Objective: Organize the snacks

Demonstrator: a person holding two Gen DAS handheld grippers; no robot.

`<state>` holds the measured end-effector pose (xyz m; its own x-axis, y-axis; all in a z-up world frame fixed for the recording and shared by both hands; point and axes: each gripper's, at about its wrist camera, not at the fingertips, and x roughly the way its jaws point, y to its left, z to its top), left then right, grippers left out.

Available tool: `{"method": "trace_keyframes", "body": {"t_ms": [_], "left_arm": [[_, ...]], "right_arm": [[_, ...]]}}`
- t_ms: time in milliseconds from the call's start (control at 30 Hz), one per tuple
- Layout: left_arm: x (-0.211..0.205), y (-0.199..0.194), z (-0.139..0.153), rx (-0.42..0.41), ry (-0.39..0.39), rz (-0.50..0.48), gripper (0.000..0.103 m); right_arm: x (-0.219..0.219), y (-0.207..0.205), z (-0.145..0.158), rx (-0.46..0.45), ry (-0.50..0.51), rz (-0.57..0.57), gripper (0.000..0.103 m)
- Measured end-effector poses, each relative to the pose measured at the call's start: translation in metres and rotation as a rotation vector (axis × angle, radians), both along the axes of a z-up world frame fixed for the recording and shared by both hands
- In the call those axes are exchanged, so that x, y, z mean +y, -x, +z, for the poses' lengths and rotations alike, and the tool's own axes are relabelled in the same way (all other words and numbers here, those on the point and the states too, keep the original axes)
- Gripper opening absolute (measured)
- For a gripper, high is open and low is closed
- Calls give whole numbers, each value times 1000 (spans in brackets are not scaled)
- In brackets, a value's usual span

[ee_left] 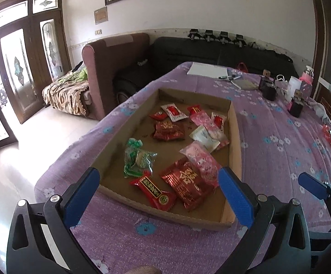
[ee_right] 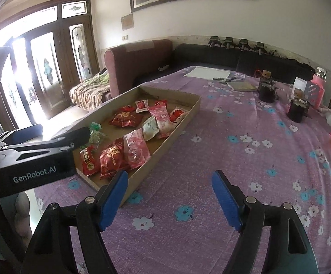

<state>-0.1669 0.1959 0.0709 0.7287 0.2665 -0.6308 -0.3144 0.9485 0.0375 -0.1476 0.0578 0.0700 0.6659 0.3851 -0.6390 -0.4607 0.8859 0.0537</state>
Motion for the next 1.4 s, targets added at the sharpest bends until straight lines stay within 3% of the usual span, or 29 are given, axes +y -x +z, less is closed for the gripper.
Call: {"method": "trace_keyframes", "body": {"t_ms": [1400], "left_arm": [[32,-3,-20,65,110,4,103]], "right_arm": [[34,-3,-8,18,67,36,78]]}}
